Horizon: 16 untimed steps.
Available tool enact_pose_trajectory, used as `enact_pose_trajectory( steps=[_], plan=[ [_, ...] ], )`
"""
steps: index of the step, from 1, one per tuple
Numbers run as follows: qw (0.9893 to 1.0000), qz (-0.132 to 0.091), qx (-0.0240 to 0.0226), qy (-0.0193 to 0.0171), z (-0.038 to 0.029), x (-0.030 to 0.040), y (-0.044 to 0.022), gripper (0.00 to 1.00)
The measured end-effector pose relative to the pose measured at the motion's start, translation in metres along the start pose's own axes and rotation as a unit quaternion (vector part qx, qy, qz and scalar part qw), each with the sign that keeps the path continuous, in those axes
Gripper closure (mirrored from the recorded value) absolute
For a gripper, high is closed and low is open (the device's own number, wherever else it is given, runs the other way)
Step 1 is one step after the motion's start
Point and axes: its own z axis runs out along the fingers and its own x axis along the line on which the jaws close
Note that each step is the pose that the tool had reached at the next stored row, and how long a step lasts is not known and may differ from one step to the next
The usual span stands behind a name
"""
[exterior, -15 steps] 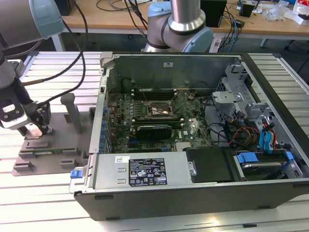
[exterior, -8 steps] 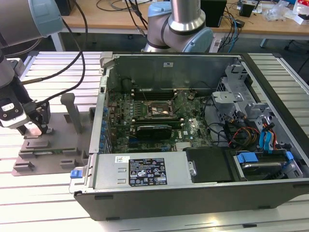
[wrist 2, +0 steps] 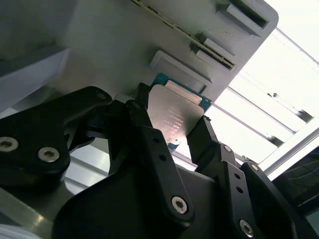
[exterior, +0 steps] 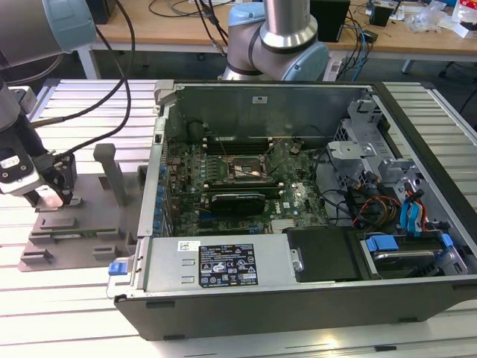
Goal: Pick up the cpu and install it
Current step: 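Pick up the cpu and move it towards the insertion slot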
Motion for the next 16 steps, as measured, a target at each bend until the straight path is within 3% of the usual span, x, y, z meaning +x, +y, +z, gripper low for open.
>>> enact_pose_trajectory(
  steps=[16],
  plan=[
    [1.0000,0.000,0.0000,0.0000,-0.0094,-0.0003,0.0000,0.45]
  ],
)
